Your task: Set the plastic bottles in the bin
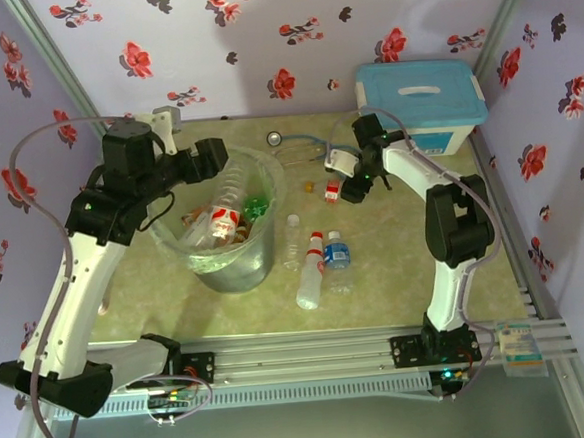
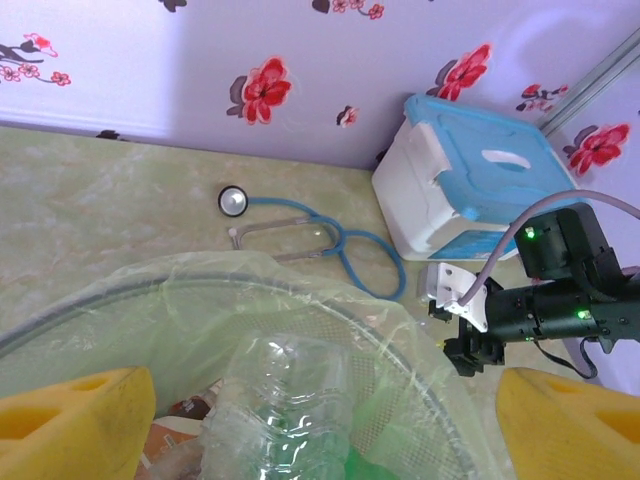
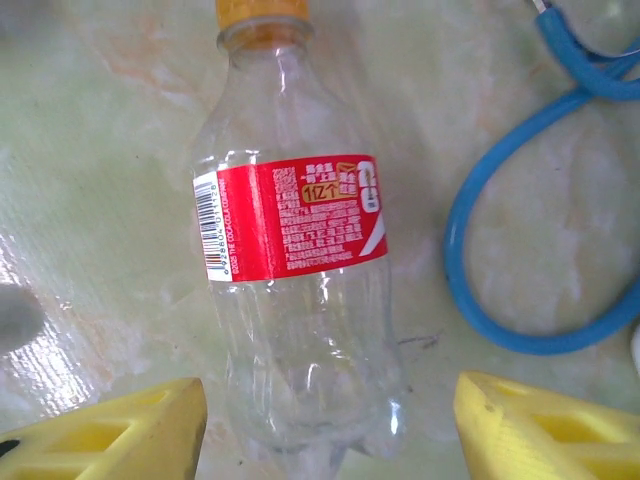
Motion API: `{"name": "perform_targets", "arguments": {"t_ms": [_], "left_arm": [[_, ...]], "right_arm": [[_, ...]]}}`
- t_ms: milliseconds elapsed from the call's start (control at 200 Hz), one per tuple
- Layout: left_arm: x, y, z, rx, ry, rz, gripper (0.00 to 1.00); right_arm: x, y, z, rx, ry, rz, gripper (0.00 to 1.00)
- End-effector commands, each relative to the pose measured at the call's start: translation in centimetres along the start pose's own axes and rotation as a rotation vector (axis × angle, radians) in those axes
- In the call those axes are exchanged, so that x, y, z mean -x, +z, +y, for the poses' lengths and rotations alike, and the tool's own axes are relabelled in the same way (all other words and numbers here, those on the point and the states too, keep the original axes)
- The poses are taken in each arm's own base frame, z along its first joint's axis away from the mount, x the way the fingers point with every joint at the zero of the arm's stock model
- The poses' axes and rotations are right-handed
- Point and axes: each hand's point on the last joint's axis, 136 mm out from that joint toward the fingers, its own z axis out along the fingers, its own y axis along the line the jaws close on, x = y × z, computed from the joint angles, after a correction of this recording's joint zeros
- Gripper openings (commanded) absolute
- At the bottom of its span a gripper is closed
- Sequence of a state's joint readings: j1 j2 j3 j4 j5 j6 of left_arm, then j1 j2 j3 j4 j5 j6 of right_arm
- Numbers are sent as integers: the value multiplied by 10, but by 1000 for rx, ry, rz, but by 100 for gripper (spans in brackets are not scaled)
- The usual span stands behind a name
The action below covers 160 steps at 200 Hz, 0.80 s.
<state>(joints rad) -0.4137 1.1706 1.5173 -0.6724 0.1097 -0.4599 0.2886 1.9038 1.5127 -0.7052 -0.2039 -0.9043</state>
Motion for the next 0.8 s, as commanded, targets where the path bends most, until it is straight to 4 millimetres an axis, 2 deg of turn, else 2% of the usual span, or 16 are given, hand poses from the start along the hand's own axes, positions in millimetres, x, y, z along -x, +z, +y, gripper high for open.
{"name": "perform_targets", "arguments": {"t_ms": [0, 110, 215, 400, 590, 695, 795], "left_arm": [[8, -2, -5, -31, -15, -37, 88], [8, 0, -6, -39, -17, -31, 89], [8, -2, -7, -43, -18, -32, 89], [7, -4, -6, -45, -23, -37, 89], [5, -3, -5, -43, -22, -31, 89], [5, -3, -6, -43, -25, -33, 89], [6, -3, -5, -42, -31, -35, 88]], "right_arm": [[-1, -9, 10, 27, 18, -15, 71], [-7, 0, 9, 24, -10, 20, 84], [-9, 10, 9, 46, -17, 35, 92], [-11, 33, 12, 90, -14, 57, 92], [-13, 49, 9, 82, 0, 68, 84], [-11, 50, 7, 69, 2, 58, 67], [-11, 48, 7, 66, 6, 52, 60]]}}
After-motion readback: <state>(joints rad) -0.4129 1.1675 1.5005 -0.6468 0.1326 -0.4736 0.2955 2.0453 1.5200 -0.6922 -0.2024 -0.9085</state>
